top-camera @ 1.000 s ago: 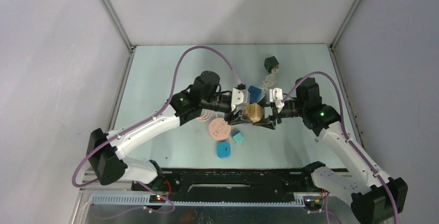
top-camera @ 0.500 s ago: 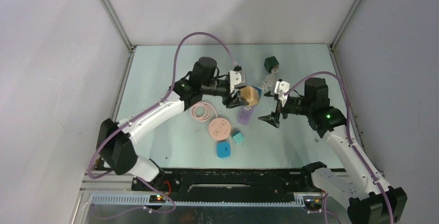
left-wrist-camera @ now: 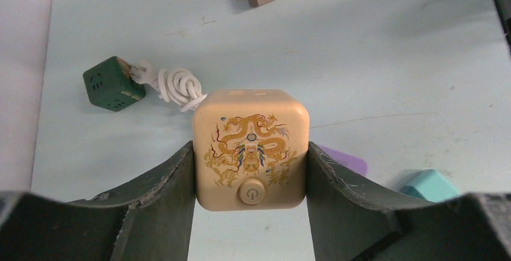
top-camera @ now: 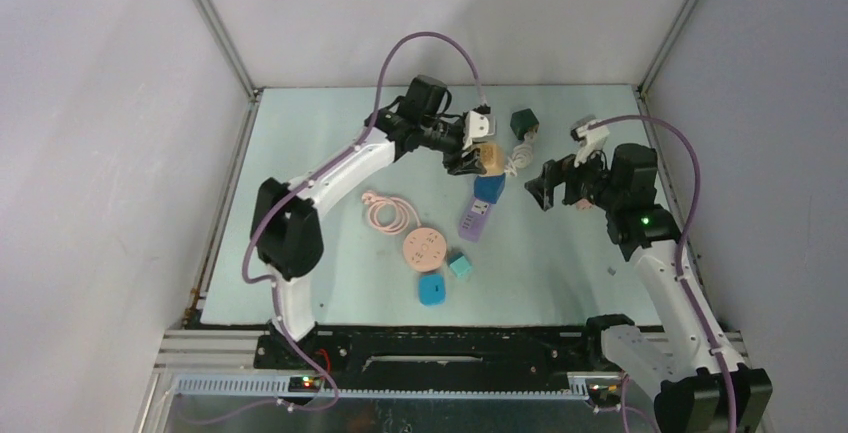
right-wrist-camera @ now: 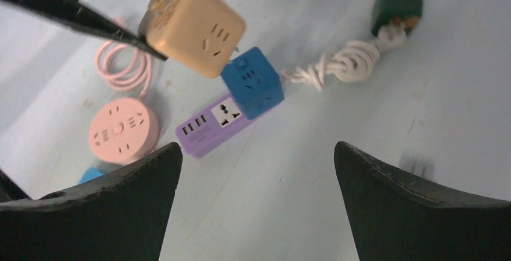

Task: Insert the plug
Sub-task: Move the socket to the center of the board.

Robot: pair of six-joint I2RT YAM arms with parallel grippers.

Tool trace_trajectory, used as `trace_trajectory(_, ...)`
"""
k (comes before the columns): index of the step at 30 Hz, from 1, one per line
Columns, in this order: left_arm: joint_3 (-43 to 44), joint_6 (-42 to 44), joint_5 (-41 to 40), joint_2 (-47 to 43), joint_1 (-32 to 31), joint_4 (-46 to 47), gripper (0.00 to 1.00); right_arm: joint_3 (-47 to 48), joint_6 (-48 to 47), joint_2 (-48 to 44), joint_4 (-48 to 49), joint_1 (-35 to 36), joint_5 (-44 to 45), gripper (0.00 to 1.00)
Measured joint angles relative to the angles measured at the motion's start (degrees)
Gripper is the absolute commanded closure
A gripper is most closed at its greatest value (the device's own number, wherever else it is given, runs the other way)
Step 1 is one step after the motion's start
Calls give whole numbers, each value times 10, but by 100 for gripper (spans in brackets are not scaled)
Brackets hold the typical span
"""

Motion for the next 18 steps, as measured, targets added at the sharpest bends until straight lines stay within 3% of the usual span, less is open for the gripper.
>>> trace_trajectory(9, 56, 167, 21, 78, 7, -74, 100, 4, 134, 40, -28, -31, 73, 0)
trace_trajectory(18, 116, 319, 35, 100, 14, -160, 100, 6, 139, 48, -64, -32, 88, 0)
